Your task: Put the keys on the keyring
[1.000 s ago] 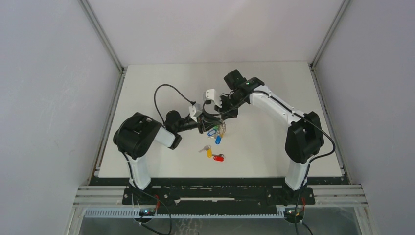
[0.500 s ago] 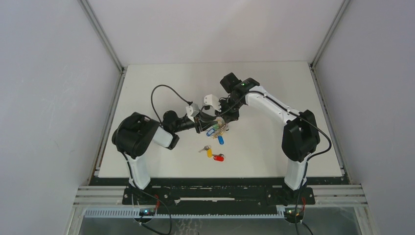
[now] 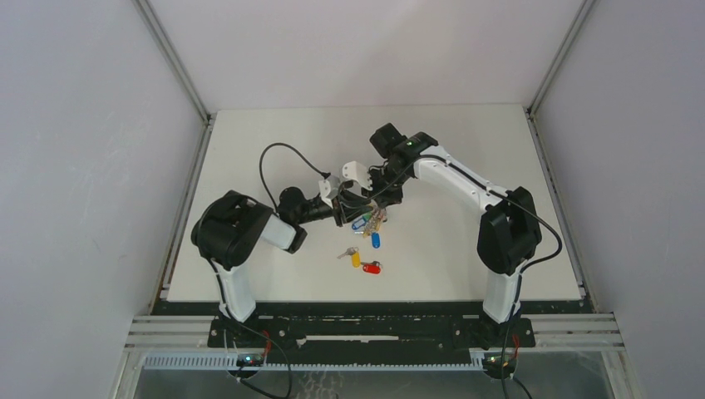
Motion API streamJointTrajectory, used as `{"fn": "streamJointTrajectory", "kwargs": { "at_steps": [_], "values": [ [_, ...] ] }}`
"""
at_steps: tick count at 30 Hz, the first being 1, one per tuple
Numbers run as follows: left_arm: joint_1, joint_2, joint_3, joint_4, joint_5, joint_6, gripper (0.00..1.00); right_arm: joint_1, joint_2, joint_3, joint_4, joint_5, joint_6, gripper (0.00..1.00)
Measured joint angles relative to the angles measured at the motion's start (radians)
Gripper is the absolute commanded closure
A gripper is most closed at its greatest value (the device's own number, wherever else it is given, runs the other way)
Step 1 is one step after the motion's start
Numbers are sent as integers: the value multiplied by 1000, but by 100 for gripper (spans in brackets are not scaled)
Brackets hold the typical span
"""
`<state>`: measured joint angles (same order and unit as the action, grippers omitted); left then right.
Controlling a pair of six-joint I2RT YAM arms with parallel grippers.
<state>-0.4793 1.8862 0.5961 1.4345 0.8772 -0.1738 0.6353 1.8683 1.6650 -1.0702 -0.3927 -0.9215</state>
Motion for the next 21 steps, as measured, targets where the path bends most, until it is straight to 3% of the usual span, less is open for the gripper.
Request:
{"fn": "streamJointTrajectory", "kwargs": {
  "at_steps": [21],
  "values": [
    [-26, 31, 36, 7, 29, -10, 84, -25, 1, 15, -17, -37, -27, 100]
  ]
}}
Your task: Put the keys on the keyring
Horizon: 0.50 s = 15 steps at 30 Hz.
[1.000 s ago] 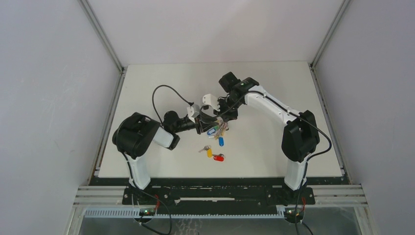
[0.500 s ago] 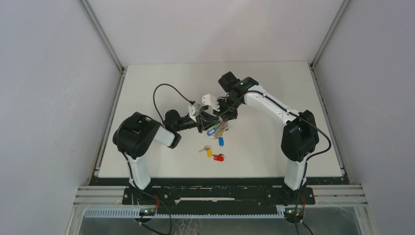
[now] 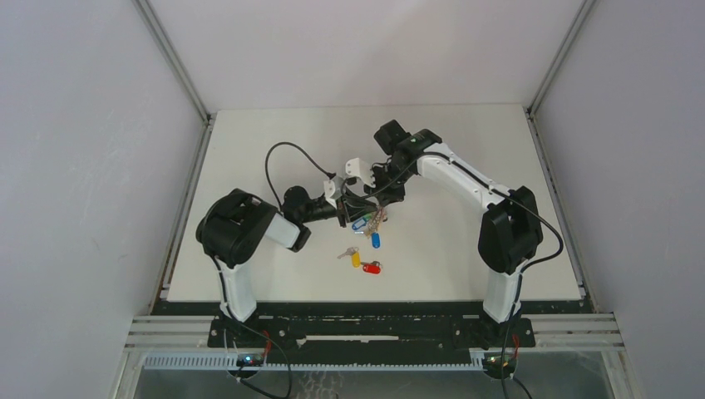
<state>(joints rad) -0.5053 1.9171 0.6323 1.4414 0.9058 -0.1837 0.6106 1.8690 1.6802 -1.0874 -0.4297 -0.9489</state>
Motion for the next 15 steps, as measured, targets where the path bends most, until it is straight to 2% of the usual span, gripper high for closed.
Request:
{"fn": "streamJointTrajectory", "kwargs": {
  "at_steps": [8, 15],
  "values": [
    [-3, 0, 1, 0, 0, 0, 84, -11, 0, -25, 23, -56, -11, 100],
    [-4, 3, 4, -1, 7, -1, 90, -15, 0, -32, 30, -74, -18, 100]
  ]
}}
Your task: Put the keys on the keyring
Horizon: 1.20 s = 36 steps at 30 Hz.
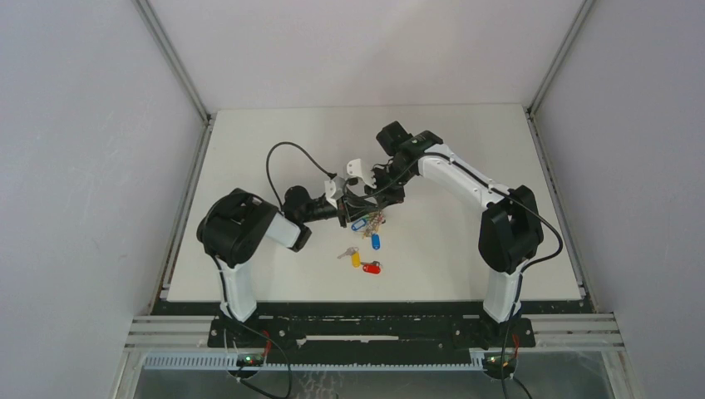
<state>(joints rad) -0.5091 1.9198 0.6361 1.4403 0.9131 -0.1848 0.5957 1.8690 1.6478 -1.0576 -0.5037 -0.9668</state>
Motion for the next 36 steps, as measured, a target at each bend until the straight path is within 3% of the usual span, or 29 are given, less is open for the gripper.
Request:
{"fn": "streamJointTrajectory", "kwargs": {
  "at_steps": [5, 13, 16, 19, 29, 36],
  "values": [
    [0, 13, 11, 0, 7, -6, 100, -6, 0, -4, 0, -2, -1, 100],
    [0, 18, 12, -2, 10, -8, 100, -18, -12, -35, 26, -21, 2, 100],
    [0, 18, 12, -3, 7, -8, 100, -32, -27, -63, 55, -33, 13, 84],
    [-2, 17, 12, -3, 5, -7, 100, -56, -67, -115, 103, -66, 30, 77],
    [-3, 1, 12, -7, -19, -8, 100, -206, -169, -277, 266, -265, 103, 73],
    [-3, -3, 12, -7, -19, -12, 100, -216, -158, -299, 323, -379, 122, 72]
  ]
}}
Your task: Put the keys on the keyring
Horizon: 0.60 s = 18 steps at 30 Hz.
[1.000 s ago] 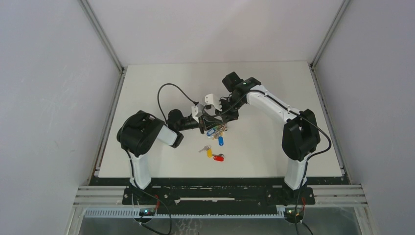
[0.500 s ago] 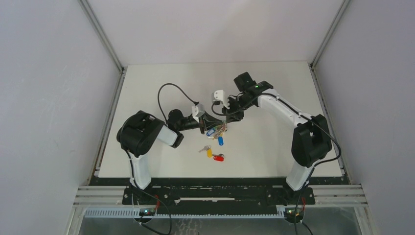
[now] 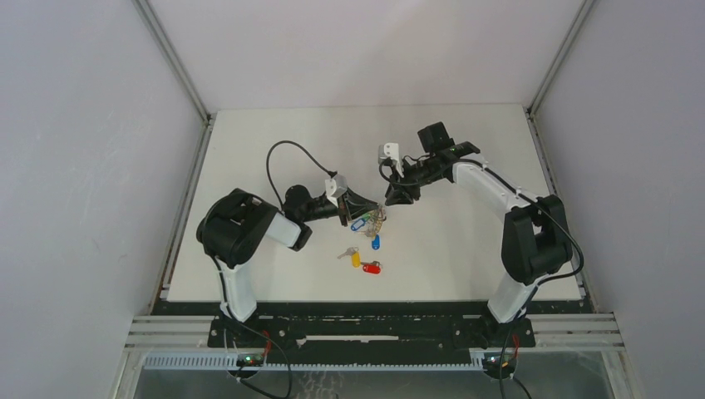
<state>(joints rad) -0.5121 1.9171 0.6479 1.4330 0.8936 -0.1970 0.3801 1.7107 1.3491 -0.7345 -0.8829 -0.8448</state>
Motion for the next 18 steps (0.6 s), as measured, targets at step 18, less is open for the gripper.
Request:
{"fn": "streamJointTrajectory", "kwargs": {
  "at_steps": [18],
  "values": [
    [0, 0, 0, -7, -2, -3, 100, 0, 67, 0, 45, -89, 10, 97]
  ]
}}
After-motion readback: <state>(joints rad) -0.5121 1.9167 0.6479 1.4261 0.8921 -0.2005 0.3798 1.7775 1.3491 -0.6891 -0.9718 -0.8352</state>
